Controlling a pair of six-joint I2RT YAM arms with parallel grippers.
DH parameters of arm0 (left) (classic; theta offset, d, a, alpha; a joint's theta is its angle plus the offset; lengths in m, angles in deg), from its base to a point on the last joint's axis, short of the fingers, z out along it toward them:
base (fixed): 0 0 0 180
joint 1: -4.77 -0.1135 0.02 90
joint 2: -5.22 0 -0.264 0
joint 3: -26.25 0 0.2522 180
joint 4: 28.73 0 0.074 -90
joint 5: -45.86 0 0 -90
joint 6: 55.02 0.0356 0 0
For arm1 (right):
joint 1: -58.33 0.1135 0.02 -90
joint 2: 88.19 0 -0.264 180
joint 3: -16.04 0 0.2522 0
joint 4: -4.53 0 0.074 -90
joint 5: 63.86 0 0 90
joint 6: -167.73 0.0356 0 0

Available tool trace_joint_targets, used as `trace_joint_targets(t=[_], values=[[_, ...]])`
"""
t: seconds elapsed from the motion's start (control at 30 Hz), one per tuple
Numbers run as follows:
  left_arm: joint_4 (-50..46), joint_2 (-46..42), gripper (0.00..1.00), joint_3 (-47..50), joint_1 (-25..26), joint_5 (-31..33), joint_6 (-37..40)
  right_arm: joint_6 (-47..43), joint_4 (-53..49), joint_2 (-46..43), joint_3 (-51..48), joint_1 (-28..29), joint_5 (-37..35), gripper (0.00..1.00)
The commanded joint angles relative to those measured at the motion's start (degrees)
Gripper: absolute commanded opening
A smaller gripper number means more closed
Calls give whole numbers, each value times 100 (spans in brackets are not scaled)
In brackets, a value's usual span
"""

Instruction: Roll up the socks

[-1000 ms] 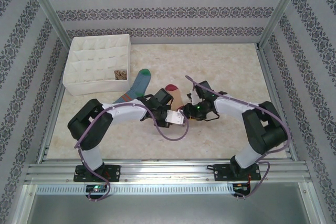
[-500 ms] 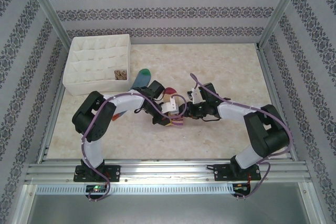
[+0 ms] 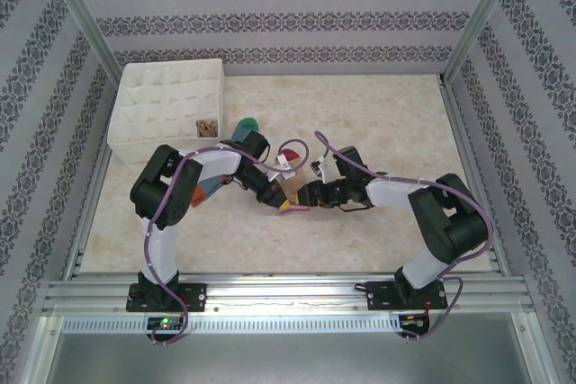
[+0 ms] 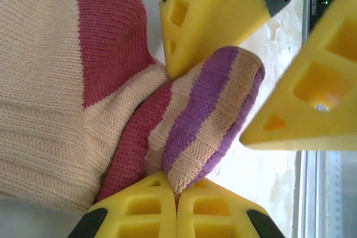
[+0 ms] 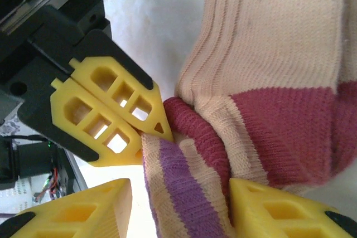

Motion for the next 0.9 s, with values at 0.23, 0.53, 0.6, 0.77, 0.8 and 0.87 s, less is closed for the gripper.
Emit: trace_joint_targets(t=[0.23, 0.53, 0.6, 0.77, 0.8, 0.87], values=[[-140, 223, 4, -138, -122, 142, -459, -374, -922, 280, 315, 371, -940, 26], [1406, -1127, 25, 925, -99, 49, 50, 146, -1822, 717, 534, -15, -1213, 14], [1921, -1558, 26, 1292, -50, 311, 258, 114, -2037, 812, 654, -18, -1165, 14], [4227, -2763, 35, 2866, 507, 1545, 1010, 3, -2609, 967, 1006, 23, -1266, 14], [4602, -2975, 39, 3155, 735, 1868, 1388, -34, -2749, 988, 1084, 20, -1310, 14], [4899, -3190, 41, 3438, 1134, 2599, 2077, -96, -2949, 1024, 1211, 18, -1355, 14]])
